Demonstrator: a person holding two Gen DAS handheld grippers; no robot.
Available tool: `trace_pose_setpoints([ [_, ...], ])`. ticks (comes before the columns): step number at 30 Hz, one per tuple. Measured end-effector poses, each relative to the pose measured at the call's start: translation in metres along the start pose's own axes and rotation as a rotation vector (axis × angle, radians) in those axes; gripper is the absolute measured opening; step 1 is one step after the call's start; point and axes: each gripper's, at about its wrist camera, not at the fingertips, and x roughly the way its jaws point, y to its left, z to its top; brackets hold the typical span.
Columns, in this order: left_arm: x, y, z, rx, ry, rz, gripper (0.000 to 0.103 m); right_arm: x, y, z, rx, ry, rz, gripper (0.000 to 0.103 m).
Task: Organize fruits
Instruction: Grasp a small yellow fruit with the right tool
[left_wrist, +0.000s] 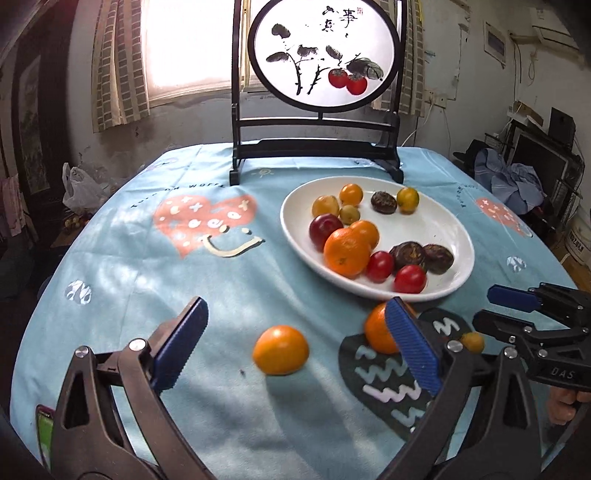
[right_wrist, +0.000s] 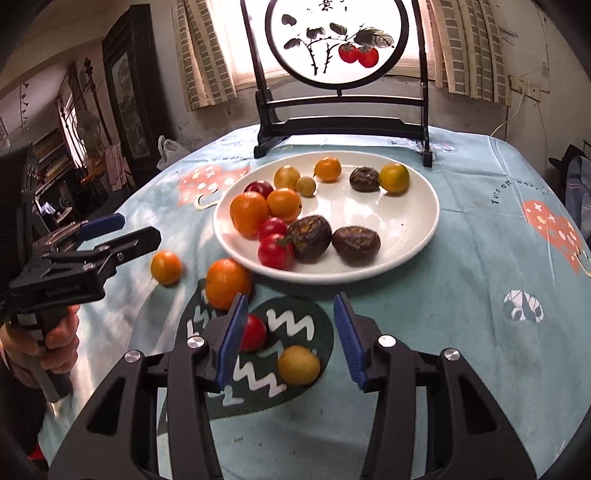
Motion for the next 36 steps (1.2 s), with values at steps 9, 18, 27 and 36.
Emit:
trace_pose_setpoints([
  [9, -0.01, 0.017, -0.008, -0.037, 0.006, 0.039, 0.099, 0.009, 0.006, -0.02, -0.046, 0.096, -0.062, 0.049],
  [18, -0.009, 0.018, -0.009, -0.042, 0.016, 0.049, 0.099, 0.017, 0.009, -0.023, -0.084, 0.111, -0.095, 0.048],
  [27, -0.01, 0.014, -0.01, -0.016, 0.01, 0.062, 0.099, 0.021, 0.01, -0.024, -0.096, 0.123, -0.112, 0.041],
  [36, -0.009, 0.014, -0.01, -0.014, 0.017, 0.067, 0.099, 0.024, 0.007, -0.025, -0.087, 0.134, -0.116, 0.029],
])
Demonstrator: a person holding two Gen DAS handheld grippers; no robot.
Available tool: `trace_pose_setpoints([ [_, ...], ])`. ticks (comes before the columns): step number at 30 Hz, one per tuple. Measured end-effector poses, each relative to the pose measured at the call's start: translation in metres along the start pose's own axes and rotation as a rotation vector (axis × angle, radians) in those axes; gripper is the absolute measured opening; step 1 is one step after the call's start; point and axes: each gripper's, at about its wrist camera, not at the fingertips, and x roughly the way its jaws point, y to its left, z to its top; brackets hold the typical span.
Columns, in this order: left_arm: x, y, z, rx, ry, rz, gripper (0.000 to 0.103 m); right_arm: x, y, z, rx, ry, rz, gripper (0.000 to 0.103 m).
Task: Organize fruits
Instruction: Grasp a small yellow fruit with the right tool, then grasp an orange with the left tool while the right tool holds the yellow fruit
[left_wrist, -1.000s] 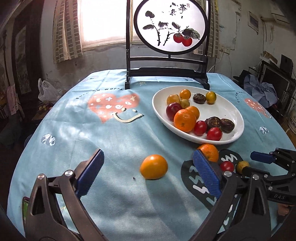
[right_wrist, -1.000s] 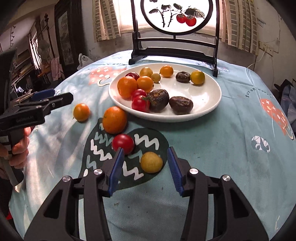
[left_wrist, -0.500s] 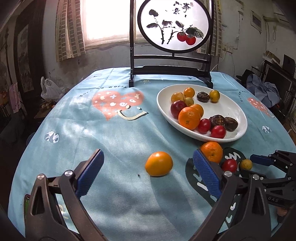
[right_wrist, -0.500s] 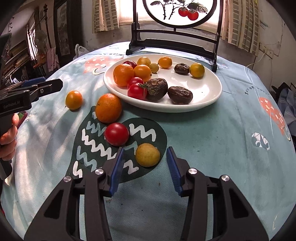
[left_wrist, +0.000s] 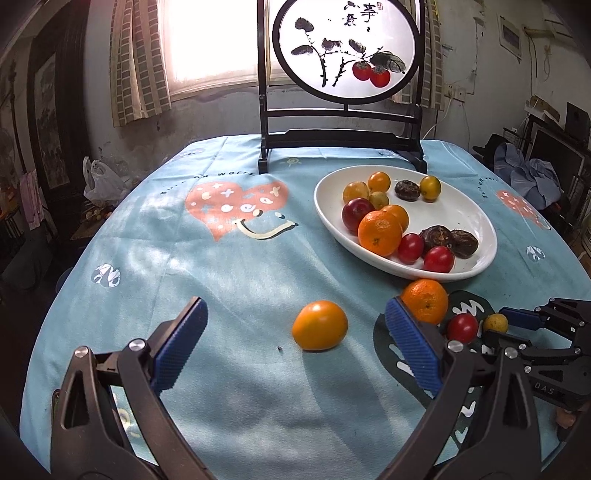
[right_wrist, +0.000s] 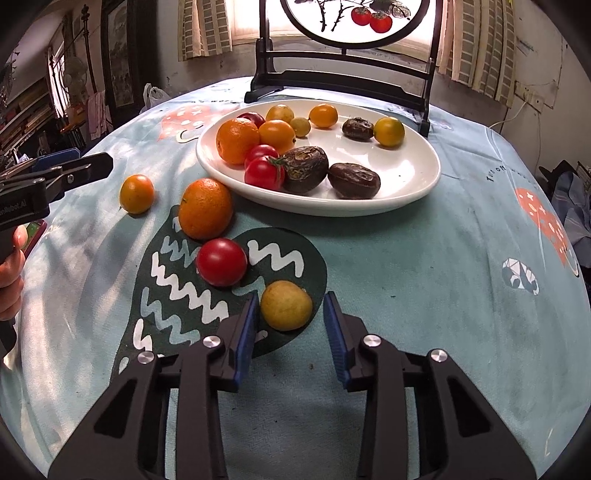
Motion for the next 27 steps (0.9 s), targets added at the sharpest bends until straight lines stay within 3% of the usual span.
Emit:
trace_pose_setpoints([
  [5, 0.006, 0.0, -0.002, 0.004, 0.015, 0.008, 0.099, -0.004, -0.005, 0.001, 0.031, -0.023, 0.022, 0.027],
  [9, 0.02, -0.01, -0.007, 0.06, 0.083, -0.021, 0.097, -0.012, -0.015, 0.004, 0.091, -0.065, 0.008, 0.027],
  [11, 0.026, -0.015, -0.011, 0.091, 0.099, -0.026, 0.091, -0.013, -0.02, 0.004, 0.124, -0.064, 0.005, 0.027],
  [16, 0.04, -0.015, -0.015, 0.088, 0.146, -0.064, 0.063, -0.009, -0.027, 0.003, 0.16, -0.039, 0.002, 0.027],
  [23, 0.052, -0.013, -0.012, 0.065, 0.146, -0.059, 0.061, -0.008, -0.028, 0.001, 0.171, -0.035, 0.006, 0.027],
  [27, 0.061, -0.011, -0.012, 0.051, 0.189, -0.081, 0.042, -0.01, -0.028, 0.002, 0.175, -0.043, 0.007, 0.027],
])
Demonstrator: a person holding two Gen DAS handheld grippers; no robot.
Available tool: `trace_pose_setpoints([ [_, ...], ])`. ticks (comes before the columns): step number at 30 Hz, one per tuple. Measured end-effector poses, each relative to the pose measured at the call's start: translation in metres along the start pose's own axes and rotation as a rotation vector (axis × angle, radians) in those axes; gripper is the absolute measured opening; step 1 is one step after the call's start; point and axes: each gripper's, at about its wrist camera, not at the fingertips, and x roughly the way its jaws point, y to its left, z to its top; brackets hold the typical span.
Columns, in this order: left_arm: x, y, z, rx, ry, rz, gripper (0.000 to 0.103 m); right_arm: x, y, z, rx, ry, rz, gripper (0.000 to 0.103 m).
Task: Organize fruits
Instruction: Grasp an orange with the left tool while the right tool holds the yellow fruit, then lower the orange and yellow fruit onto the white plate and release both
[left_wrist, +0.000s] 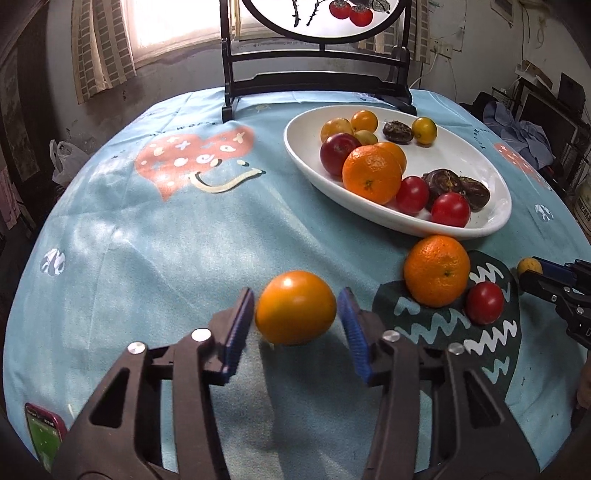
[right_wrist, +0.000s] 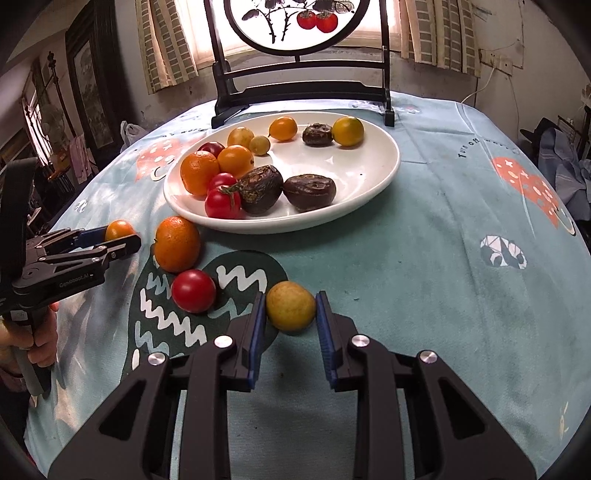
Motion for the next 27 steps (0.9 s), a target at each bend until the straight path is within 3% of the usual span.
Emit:
trace_pose_setpoints([
  [8, -0.004, 0.006, -0.002, -0.046, 0.003, -0.043, 0.041, -0.004, 0.001, 0.001, -0.001, -0.013, 0.002, 0.027],
  [16, -0.027, 0.0, -0.002, -0.051, -0.053, -0.087, 0.041, -0.011, 0.008, 0.0, -0.02, -0.036, 0.003, 0.027],
  [23, -0.051, -0.022, 0.001, 0.014, -0.12, -0.149, 0.042, -0.025, 0.018, 0.002, -0.056, -0.102, 0.008, 0.027],
  [27, -0.055, -0.028, 0.018, 0.017, -0.144, -0.18, 0.042, -0.03, 0.016, 0.013, -0.04, -0.165, 0.008, 0.027],
])
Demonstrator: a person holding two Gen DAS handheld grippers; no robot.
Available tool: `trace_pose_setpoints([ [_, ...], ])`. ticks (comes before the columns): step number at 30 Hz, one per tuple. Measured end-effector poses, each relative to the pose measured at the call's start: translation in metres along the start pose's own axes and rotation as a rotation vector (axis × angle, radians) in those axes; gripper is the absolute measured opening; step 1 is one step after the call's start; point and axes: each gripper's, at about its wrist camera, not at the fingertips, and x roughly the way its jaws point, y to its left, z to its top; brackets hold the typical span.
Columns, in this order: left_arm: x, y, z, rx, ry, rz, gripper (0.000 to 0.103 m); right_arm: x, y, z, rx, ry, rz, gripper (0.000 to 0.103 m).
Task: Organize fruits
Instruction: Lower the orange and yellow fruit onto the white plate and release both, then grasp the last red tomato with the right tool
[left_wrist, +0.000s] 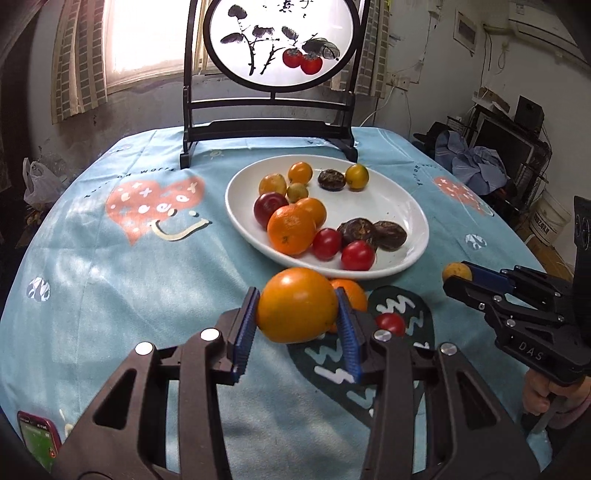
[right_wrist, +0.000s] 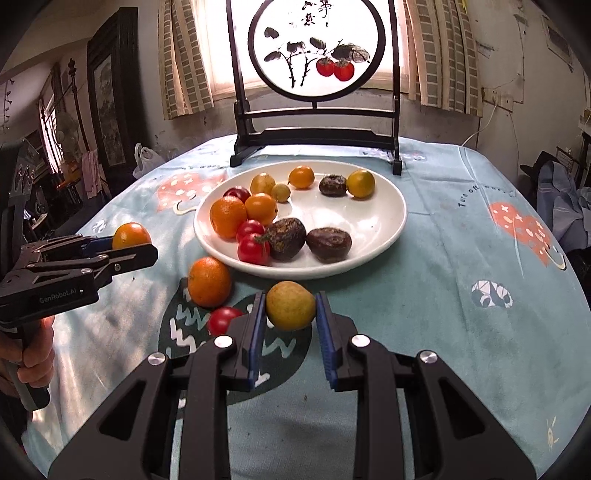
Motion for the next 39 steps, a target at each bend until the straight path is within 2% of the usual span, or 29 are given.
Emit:
trace_pose_setpoints([
  [7, 0.033, -0.014, 0.045, -0.011, -0.032, -0.025, 0.042, 0.024, -0.029, 0.036, 0.128, -0.051, -0.007, 0.027],
  [12, 0.067, -0.025, 0.066, -0.007, -0.028, 0.024, 0.043, 0.052, -0.047, 0.057, 0.176, -0.07, -0.014, 0.029],
  [13, 0.069, -0.026, 0.068, -0.018, -0.019, 0.043, 0.068, 0.056, -0.05, 0.059, 0.179, -0.071, -0.024, 0.036],
  [14, 0.066, -0.025, 0.068, -0.027, -0.028, 0.069, 0.082, 0.057, -0.052, 0.059, 0.186, -0.069, -0.04, 0.039],
  [15, 0.057, -0.025, 0.067, -0.026, -0.07, 0.091, 0.09, 0.056, -0.054, 0.058, 0.195, -0.063, -0.043, 0.044],
  [17, 0.043, -0.023, 0.065, 0.008, -0.121, 0.112, 0.091, 0.054, -0.055, 0.056, 0.196, -0.055, -0.01, 0.044],
  [20, 0.031, -0.015, 0.064, -0.007, -0.125, 0.155, 0.096, 0.047, -0.05, 0.052, 0.185, -0.054, 0.009, 0.044],
  [25, 0.031, 0.01, 0.047, -0.092, -0.047, 0.182, 0.096, 0.043, -0.024, 0.038, 0.102, 0.006, 0.038, 0.044],
  [31, 0.023, 0.031, 0.015, -0.13, 0.014, 0.236, 0.096, 0.038, 0.008, 0.018, -0.006, 0.063, 0.058, 0.046],
  [39, 0.01, 0.033, -0.013, -0.111, 0.061, 0.254, 0.099, 0.037, 0.032, -0.003, -0.083, 0.128, 0.08, 0.046],
])
